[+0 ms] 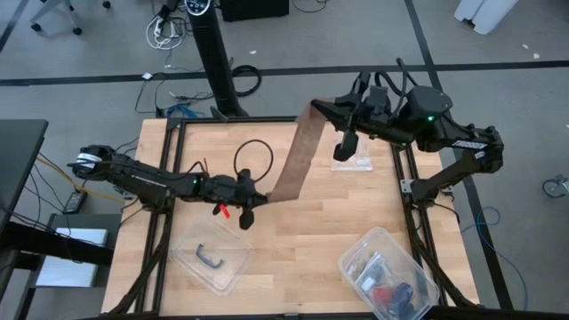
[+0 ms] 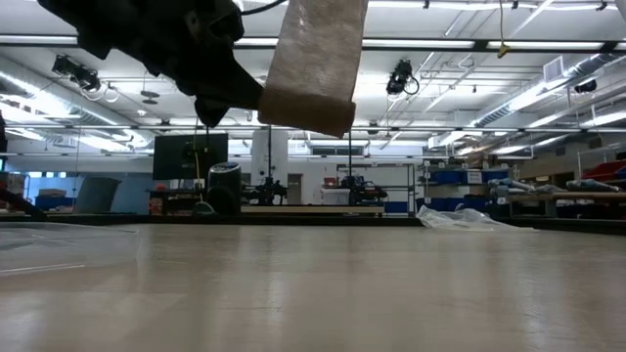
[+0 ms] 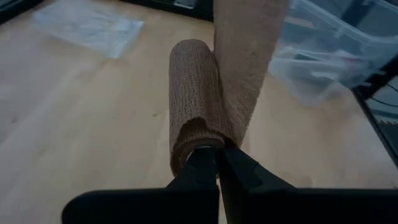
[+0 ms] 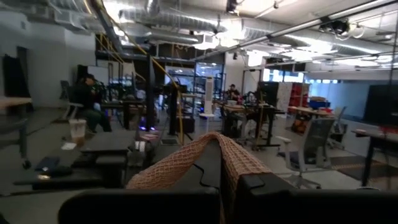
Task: Roll bandage
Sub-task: Roll the brown bandage
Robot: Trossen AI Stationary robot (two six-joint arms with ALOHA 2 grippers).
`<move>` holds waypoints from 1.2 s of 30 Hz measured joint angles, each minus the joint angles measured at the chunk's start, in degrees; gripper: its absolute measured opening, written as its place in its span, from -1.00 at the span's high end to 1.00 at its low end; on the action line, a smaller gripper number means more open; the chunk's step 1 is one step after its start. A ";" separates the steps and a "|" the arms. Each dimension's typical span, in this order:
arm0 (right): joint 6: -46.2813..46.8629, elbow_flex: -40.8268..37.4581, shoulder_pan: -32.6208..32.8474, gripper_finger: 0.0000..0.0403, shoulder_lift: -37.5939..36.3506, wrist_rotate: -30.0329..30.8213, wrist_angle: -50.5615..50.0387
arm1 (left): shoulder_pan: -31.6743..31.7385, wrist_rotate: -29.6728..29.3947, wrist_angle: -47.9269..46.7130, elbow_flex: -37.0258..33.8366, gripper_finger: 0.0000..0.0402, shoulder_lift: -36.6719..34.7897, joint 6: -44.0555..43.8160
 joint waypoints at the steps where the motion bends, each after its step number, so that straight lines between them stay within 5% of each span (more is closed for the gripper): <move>1: -0.63 0.52 0.71 1.00 0.01 1.19 -0.67 | 0.59 0.00 -0.01 0.00 1.00 0.00 0.01; 17: -4.76 3.93 12.37 1.00 -0.03 13.80 -6.00 | 9.18 -0.02 0.11 -0.07 1.00 -9.50 5.93; 27: -8.13 3.91 19.02 1.00 -0.03 19.88 -5.93 | 21.89 0.09 -3.18 -0.04 1.00 -17.89 8.40; 36: -2.92 3.89 21.95 1.00 2.94 20.88 -12.32 | 30.57 9.26 -0.21 -0.04 1.00 -20.09 8.64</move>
